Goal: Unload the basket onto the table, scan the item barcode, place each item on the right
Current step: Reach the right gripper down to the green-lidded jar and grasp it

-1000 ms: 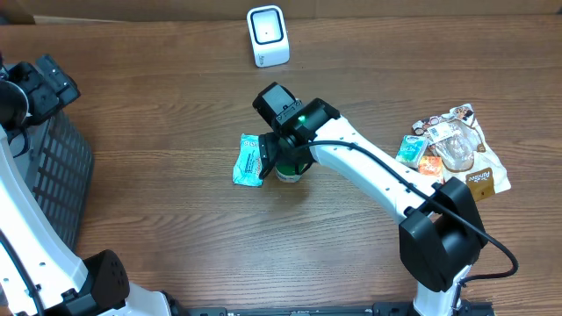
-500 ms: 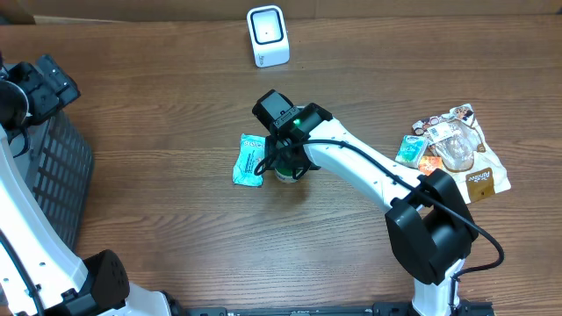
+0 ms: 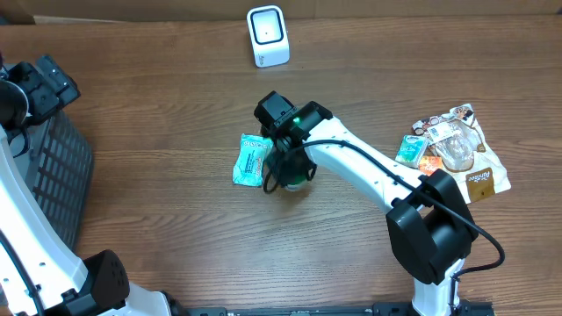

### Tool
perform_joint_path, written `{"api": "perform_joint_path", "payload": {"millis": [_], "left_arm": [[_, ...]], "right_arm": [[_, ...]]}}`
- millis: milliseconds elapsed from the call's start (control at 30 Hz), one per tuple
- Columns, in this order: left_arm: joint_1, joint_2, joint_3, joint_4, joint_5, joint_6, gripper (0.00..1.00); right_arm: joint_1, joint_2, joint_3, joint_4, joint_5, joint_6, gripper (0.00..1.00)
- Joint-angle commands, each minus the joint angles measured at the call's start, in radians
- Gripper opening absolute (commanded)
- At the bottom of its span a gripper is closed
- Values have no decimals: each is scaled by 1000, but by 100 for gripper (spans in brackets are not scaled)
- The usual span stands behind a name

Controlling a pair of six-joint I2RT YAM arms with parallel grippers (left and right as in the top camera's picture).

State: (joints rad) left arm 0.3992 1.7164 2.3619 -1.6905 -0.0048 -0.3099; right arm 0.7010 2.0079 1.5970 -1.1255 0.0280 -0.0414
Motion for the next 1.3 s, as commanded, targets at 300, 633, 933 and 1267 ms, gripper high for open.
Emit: {"api": "perform_joint_path", "payload": {"millis": [300, 633, 933, 1267], "left_arm": [[-1, -15, 12, 1, -6, 18, 100], [-1, -15, 12, 1, -6, 18, 100], [-1, -15, 12, 1, -6, 18, 100], [-1, -15, 12, 1, -6, 18, 100]], "right_arm": [[-1, 10, 20, -88, -7, -888, 72], [-1, 10, 142, -78, -56, -496, 100], [-29, 11, 302, -292, -56, 191, 100], [-50, 13, 79, -179, 0, 299, 100]]}}
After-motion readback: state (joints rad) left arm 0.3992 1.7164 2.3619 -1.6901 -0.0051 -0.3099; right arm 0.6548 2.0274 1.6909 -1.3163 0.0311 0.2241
